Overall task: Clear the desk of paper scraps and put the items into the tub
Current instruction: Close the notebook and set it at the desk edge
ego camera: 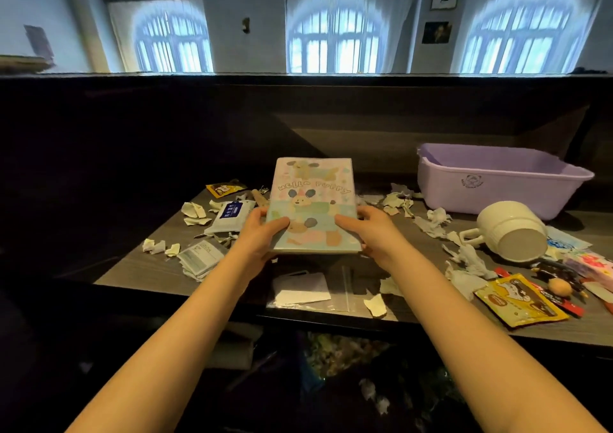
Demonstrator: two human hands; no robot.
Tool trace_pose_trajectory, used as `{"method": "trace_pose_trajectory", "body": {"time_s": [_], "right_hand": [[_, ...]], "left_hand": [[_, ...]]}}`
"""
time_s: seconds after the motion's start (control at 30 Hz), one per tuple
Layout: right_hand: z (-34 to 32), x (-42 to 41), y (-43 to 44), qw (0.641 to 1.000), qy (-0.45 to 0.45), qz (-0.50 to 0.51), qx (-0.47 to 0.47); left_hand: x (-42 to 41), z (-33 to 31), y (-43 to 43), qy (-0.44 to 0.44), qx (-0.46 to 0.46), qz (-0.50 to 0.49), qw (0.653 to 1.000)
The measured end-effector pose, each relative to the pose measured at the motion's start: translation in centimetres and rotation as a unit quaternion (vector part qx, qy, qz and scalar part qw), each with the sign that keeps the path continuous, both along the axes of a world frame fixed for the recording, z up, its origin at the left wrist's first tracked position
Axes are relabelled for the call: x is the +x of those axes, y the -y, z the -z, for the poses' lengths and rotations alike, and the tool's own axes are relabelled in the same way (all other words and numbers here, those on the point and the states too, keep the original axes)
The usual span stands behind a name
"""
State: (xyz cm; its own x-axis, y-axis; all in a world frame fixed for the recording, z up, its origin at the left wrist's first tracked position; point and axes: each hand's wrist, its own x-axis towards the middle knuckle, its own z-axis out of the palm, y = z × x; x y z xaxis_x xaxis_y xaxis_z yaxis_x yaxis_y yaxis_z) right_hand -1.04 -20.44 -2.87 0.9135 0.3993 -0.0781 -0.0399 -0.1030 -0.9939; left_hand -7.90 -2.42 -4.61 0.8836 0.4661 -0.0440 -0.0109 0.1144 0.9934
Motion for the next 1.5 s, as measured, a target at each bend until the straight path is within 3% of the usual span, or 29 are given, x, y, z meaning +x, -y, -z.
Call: {"method": "trace_pose_trajectory", "body": {"time_s": [0.23, 0.43, 0.57, 0.67, 0.77, 1.07, 1.13, 1.2, 1.27, 1.4, 1.5], "right_hand": [[0.6, -3.0, -6.4, 0.998, 0.004, -0.010, 0.061], [1.0, -4.9, -10.8, 0.997, 0.017, 0.000, 0.080], [1.0, -5.0, -12.2, 0.996, 0.021, 0.026, 0.085], [0.7, -4.5, -12.3, 0.994, 0.020, 0.040, 0.102], [0.3, -3.9, -11.8, 0.992, 0.017, 0.050, 0.115], [-0.1, -2.8, -10.0, 0.989, 0.034, 0.078, 0.122], [-0.1, -2.6, -9.6, 0.988, 0.039, 0.082, 0.124], [-0.1, -2.5, -9.4, 0.988, 0.042, 0.086, 0.125], [-0.3, -2.2, -9.4, 0.987, 0.044, 0.089, 0.125], [-0.3, -2.1, -9.6, 0.986, 0.054, 0.094, 0.126], [-0.3, -1.5, -10.2, 0.984, 0.057, 0.106, 0.129]], "left_hand": [[-4.9, -0.2, -5.1, -0.016, 0.122, -0.059, 0.991], [-7.3, 0.3, -9.8, -0.057, 0.257, -0.131, 0.956], [-8.2, 1.9, -12.8, -0.122, 0.409, -0.185, 0.885], [-8.0, 3.7, -14.9, -0.254, 0.497, -0.123, 0.821], [-7.4, 4.4, -15.0, -0.320, 0.524, -0.070, 0.787], [-3.0, 4.7, -9.6, -0.229, 0.548, 0.016, 0.804], [-2.4, 4.5, -8.3, -0.172, 0.505, 0.026, 0.845], [-2.2, 4.2, -7.5, -0.116, 0.391, 0.022, 0.913], [-2.1, 3.7, -7.5, -0.084, 0.341, -0.019, 0.936], [-3.1, 3.2, -10.0, -0.094, 0.457, -0.168, 0.868], [-3.2, 3.1, -13.2, -0.105, 0.481, -0.202, 0.846]]}}
